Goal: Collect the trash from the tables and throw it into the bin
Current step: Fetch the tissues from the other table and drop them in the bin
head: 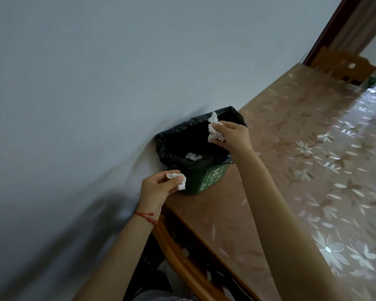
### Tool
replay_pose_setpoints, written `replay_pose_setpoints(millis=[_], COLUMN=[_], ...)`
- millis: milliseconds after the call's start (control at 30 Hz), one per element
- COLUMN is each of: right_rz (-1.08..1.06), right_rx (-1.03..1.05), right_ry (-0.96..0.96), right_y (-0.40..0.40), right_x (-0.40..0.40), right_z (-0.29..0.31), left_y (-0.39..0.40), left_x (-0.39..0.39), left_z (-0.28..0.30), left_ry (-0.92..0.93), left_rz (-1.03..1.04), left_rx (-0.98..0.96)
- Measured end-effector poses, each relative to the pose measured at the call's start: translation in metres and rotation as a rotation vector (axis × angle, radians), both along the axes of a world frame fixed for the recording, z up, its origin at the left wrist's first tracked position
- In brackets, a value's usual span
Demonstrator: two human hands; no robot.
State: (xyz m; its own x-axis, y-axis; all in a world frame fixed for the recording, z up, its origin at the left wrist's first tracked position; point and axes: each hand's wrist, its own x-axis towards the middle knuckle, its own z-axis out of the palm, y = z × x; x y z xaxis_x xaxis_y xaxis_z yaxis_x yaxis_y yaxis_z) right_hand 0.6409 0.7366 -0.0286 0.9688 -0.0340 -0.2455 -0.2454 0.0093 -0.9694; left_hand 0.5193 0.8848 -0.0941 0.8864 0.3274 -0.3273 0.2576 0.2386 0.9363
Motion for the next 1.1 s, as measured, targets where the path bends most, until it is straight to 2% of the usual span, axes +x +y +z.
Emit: replay_pose_setpoints(millis=[167, 333, 533, 633, 767, 833, 967, 1100], right_rz=[0.001, -0.004, -0.026, 0.006, 0.115, 0.195, 0.293, 0.32], right_rx=[-0.064, -0.016, -0.099, -0.267, -0.775, -0.948, -1.14, -1.181], right_ry=[-0.026, -0.08, -0.123, -0.163, -0.361, -0.406, -0.476, -0.505], right_y=[-0.009, -0.018, -0.033, -0.04, -0.05, -0.054, -0.055, -0.052], right_x=[-0.007, -0.037, -0.081, -0.1, -0.119, -0.125, -0.132, -0.135], right_z=[-0.007, -0.012, -0.04, -0.06, -0.083, -0.093, -0.102, -0.1], left_y=[0.004, 0.007, 0.002, -0.004, -0.012, -0.014, -0.015, -0.012], left_x=[0.003, 0.017, 0.048, 0.065, 0.082, 0.091, 0.106, 0.115], left_z=[0.004, 0.021, 0.039, 0.043, 0.044, 0.041, 0.029, 0.022], left_ry=[-0.04, -0.113, -0.148, -0.155, -0.179, -0.183, -0.151, -0.147], left_rz=[0.016, 0.032, 0.008, -0.022, -0.059, -0.082, -0.104, -0.144], left_rx=[-0.027, -0.058, 0.016, 0.087, 0.147, 0.18, 0.355, 0.51])
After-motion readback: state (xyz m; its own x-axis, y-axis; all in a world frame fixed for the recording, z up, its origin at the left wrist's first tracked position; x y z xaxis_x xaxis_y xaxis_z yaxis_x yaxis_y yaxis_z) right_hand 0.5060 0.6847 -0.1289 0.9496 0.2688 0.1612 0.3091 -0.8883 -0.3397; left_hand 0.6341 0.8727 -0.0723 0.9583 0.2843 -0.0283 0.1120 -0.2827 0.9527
